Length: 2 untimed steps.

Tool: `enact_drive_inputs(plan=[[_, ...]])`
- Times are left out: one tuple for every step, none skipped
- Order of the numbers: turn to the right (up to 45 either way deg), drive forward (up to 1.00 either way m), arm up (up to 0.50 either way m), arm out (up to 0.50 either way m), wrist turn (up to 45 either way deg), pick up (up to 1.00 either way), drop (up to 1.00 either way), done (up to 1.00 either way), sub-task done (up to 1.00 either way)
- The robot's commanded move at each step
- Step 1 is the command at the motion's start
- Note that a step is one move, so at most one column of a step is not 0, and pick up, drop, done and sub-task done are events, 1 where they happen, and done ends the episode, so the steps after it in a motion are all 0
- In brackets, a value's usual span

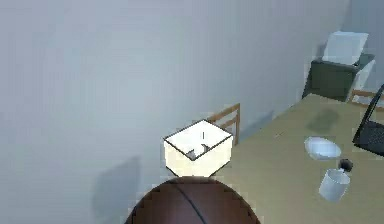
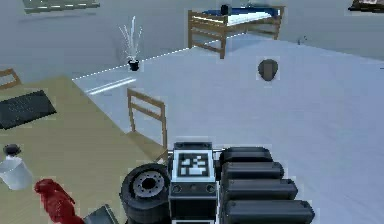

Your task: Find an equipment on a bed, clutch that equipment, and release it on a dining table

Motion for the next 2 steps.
enact_drive_inputs(plan=[[-36.0,0.0,0.0,0.0,0.0,0.0,0.0,0.0,0.0],[-3.0,0.0,0.0,0.0,0.0,0.0,0.0,0.0,0.0]])
